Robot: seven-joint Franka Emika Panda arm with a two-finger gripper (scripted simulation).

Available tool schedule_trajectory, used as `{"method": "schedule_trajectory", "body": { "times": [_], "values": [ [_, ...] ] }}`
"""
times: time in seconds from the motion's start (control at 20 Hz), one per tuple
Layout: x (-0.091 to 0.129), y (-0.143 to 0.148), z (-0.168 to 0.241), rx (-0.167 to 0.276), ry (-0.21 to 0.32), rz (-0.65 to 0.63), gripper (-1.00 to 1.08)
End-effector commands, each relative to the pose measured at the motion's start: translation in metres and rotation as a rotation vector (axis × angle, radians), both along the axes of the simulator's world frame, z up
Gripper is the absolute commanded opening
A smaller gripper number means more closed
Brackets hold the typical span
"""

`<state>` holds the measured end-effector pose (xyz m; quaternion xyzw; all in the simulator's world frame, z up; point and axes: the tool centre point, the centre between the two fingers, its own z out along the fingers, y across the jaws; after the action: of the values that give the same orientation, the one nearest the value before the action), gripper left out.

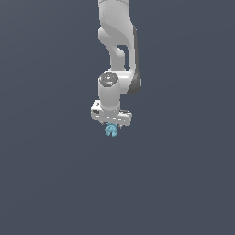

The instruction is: Pick up the object and move it to a goal position.

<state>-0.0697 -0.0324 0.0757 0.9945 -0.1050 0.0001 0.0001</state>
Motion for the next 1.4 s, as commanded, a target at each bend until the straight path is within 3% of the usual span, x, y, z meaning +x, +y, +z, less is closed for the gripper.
{"method": "schedule_trajectory", "body": {
  "times": [0.0,0.45,0.5,1.35],
  "values": [
    [-0.001,0.0,-0.012,0.0,0.001,-0.001,1.0],
    [-0.001,-0.001,-0.036,0.0,0.0,-0.004,1.0],
    [-0.001,-0.001,-0.036,0.0,0.0,-0.004,-1.0],
    [-0.005,-0.006,-0.025,0.001,-0.001,-0.003,-1.0]
  ]
}}
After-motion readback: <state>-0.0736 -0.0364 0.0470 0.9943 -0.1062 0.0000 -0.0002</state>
